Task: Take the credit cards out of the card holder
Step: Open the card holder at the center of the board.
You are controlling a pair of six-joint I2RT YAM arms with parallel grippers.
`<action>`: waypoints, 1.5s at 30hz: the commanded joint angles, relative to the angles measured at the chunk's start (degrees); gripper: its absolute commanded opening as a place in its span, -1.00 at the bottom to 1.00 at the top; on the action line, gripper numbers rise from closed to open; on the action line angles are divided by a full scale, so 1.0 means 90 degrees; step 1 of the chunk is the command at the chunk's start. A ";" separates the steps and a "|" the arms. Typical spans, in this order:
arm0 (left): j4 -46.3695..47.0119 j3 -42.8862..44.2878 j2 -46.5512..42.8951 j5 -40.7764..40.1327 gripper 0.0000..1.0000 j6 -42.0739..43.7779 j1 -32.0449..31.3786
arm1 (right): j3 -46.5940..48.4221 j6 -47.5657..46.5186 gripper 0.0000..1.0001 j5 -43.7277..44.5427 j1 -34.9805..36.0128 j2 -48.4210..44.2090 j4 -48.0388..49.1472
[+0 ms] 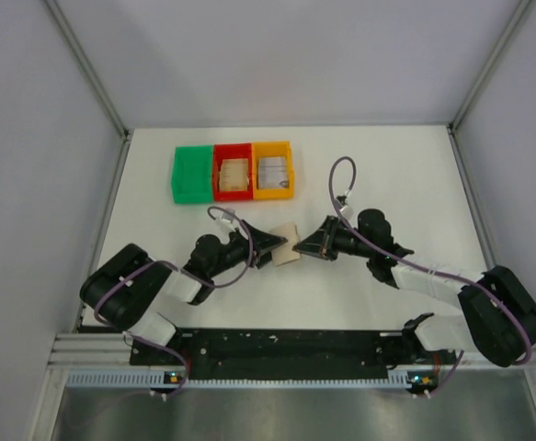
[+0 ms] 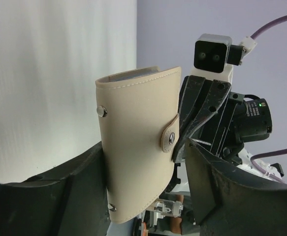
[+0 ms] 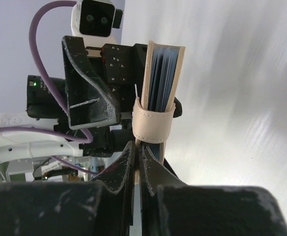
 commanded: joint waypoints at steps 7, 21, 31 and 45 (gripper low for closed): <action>0.1672 -0.0270 -0.0583 0.0424 0.08 -0.0124 0.0498 | 0.0085 0.0058 -1.00 -0.0248 -0.0012 -0.0315 0.0468; 0.0816 -0.0017 -0.1265 0.0786 -1.00 0.0568 0.0537 | 0.0942 -0.1190 -0.82 0.0034 -0.0002 -0.0480 -0.1753; -0.5991 0.1652 -0.3279 -0.0639 -1.00 0.3254 0.0459 | 0.3227 -0.3925 0.08 0.2669 0.0866 -0.0462 -0.5556; -0.8143 0.2630 -0.3357 -0.1500 -1.00 0.3226 0.0127 | 0.4684 -0.5304 0.04 0.4859 0.2634 0.0495 -0.5831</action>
